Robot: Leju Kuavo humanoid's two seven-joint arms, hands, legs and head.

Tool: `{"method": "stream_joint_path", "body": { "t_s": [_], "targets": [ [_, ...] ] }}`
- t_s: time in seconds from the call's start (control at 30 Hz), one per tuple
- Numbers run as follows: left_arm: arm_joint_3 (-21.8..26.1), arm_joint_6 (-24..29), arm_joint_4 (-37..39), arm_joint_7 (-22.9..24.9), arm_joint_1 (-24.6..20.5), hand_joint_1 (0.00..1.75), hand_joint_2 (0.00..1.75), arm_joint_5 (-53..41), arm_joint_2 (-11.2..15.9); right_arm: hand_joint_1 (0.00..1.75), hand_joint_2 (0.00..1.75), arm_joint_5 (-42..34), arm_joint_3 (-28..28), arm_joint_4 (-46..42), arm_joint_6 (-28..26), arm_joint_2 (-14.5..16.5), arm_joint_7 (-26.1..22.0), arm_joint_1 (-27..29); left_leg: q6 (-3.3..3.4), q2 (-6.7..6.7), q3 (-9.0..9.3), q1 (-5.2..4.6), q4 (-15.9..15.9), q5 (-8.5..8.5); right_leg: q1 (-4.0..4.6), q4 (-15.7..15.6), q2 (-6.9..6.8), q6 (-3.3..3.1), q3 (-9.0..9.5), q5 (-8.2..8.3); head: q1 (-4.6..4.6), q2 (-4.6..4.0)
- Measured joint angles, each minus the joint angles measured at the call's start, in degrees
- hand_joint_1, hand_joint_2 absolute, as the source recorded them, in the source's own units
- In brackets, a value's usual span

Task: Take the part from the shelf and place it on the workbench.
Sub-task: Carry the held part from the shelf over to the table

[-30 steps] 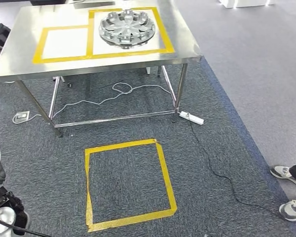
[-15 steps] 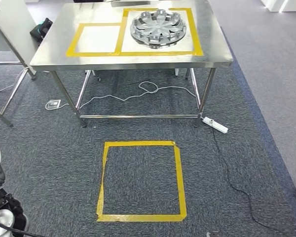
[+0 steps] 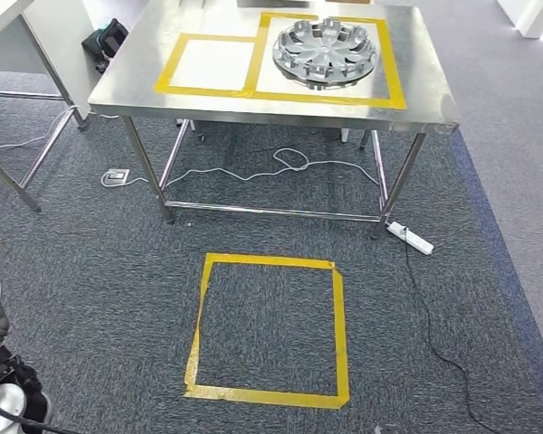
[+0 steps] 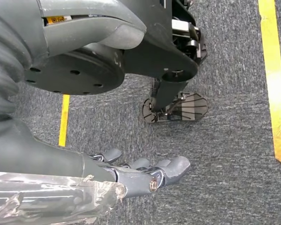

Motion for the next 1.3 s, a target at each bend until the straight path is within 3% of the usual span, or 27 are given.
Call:
{"method": "stream_joint_path", "body": {
  "t_s": [0.13, 0.3, 0.37, 0.43, 0.83, 1.2, 1.3],
  "targets": [
    [0.0, -0.3, 0.0, 0.3, 0.0, 1.75, 1.75, -0.2, 0.0, 0.0, 1.75, 0.0, 0.0, 0.0, 0.0, 0.0, 0.0, 0.0, 0.33, 0.01, -0.1, -0.11, 0.1, 0.03, -0.17, -0.3, 0.02, 1.08, 0.35, 0.23, 0.0, 0.0],
    [0.0, -0.9, 0.0, 0.8, 0.0, 1.75, 1.75, -0.3, 0.1, 0.0, 1.75, -0.2, 0.0, 0.0, 0.0, 0.0, 0.0, 0.0, 0.4, 0.02, -0.15, -0.16, 0.1, 0.07, -0.23, -0.3, 0.03, 1.34, 0.56, 0.32, -0.01, 0.0],
    [-0.1, -5.2, -0.1, 1.0, 0.5, 1.75, 1.75, -0.4, 1.0, 0.0, 1.75, -0.4, 0.0, 0.0, 0.2, 0.0, -0.2, 0.0, 0.46, 0.02, -0.17, -0.16, 0.1, 0.13, -0.25, -0.2, 0.06, 1.48, 0.52, 0.36, -0.04, 0.0],
    [-0.2, -9.2, -0.3, 0.4, 1.1, 1.75, 1.75, -0.7, 1.8, 0.0, 1.75, -0.7, 0.0, 0.0, 0.5, 0.0, -0.6, 0.1, 0.46, 0.03, -0.17, -0.11, 0.1, 0.18, -0.21, -0.2, 0.1, 1.52, 0.45, 0.35, -0.05, 0.0],
    [-0.2, -9.7, -1.0, -0.6, 1.9, 1.75, 1.75, -1.0, 1.8, 0.0, 1.75, -0.7, 0.0, 0.0, 0.5, 0.0, -0.7, 0.1, 0.27, 0.04, -0.17, 0.08, 0.1, 0.34, 0.04, -0.1, 0.11, 1.48, 0.38, 0.36, -0.04, 0.0],
    [-0.2, -12.3, -3.5, -5.0, 2.4, 1.75, 1.75, -2.0, 1.3, 0.0, 1.75, -0.5, 0.0, 0.0, 0.7, 0.0, -0.9, 0.1, 0.28, 0.04, -0.18, 0.08, 0.1, 0.35, 0.03, -0.1, 0.11, 1.47, 0.38, 0.37, -0.04, 0.0],
    [-0.2, -12.6, -3.5, -5.1, 2.3, 1.75, 1.75, -3.1, 1.3, 0.0, 1.75, -0.4, 0.0, 0.0, 0.8, 0.0, -0.9, 0.1, 0.8, 0.05, -0.29, -0.13, 0.2, 0.01, -0.22, -0.3, 0.1, 1.86, 0.45, 0.44, -0.06, 0.0]
  ]
}}
